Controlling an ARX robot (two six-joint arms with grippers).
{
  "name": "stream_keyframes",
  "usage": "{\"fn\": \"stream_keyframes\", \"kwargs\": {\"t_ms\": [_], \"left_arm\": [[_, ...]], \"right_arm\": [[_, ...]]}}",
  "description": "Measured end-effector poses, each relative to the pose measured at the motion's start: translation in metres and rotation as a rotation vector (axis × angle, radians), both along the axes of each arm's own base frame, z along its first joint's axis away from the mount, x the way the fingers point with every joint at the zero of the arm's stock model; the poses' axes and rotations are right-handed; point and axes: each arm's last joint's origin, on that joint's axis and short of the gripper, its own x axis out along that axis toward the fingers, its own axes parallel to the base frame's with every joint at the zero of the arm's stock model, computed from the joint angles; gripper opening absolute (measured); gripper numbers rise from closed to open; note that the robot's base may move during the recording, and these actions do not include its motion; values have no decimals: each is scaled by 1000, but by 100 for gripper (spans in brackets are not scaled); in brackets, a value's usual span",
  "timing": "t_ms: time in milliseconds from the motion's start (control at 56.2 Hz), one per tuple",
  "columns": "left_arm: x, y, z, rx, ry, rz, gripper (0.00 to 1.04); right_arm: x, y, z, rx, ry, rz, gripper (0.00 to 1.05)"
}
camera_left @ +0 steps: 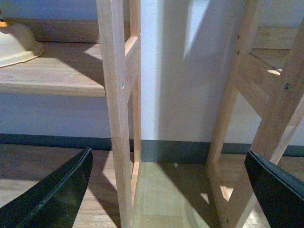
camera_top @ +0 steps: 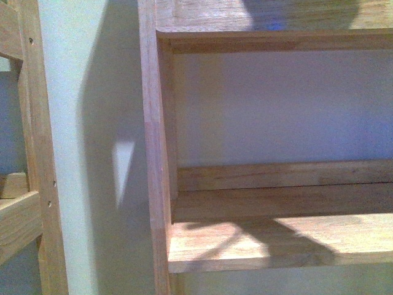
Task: Put away toys
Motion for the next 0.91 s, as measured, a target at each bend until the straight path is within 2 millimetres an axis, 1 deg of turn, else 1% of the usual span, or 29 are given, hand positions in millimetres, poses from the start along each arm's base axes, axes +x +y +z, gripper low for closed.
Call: {"fn": "stream_keyframes", "kwargs": {"t_ms": [178,427,676,907], "left_arm": [[0,0,0,0,0,0,99],[0,0,0,0,0,0,99],[0,0,0,0,0,0,99],[0,0,0,0,0,0,99]], "right_arm": [[11,-4,-3,69,29,54,17],[24,-3,-11,137,75,125,17],[43,-6,-23,198,151,201,17],[55,-4,-21,190,170,249,17]]}}
